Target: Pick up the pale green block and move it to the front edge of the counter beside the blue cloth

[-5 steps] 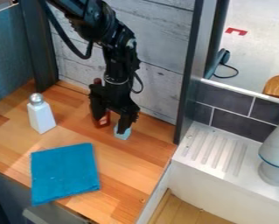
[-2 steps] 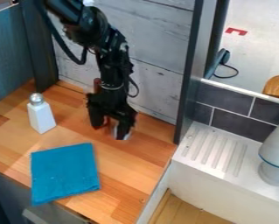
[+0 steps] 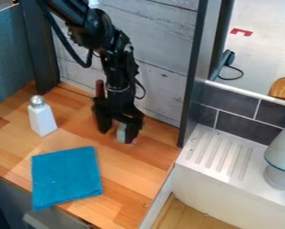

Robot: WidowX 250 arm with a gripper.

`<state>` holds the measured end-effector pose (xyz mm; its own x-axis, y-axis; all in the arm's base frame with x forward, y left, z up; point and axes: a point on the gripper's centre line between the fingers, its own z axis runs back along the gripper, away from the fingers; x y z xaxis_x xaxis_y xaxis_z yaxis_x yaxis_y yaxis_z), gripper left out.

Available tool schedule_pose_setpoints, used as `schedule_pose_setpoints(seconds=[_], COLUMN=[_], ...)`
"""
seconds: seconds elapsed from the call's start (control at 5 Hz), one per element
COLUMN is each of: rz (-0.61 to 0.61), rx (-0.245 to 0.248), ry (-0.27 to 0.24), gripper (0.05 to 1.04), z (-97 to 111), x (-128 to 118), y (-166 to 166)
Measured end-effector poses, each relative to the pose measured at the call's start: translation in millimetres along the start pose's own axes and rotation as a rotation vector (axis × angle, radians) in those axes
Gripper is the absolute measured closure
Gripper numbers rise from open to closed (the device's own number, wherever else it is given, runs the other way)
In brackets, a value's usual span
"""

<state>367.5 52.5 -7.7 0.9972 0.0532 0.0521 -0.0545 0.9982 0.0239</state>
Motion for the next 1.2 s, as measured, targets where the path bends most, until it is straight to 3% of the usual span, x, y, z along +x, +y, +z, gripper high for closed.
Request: schedule_pose_setpoints(seconds=[0.4, 0.6, 0.8, 1.0, 1.2], rz=[0.008, 0.027, 0.036, 0.027, 0.041], rx=[-0.015, -0.012, -0.003, -0.005, -0.053], ry=[-0.024, -0.008, -0.003, 0.000, 0.004], gripper=[0.112, 0.378, 0.557, 0.558, 0.558], z=[4.5, -2.1, -3.8, -3.8, 9.5], x=[13.2, 14.9, 14.2, 13.7, 9.2], y=[-3.2, -2.6, -1.2, -1.4, -9.2])
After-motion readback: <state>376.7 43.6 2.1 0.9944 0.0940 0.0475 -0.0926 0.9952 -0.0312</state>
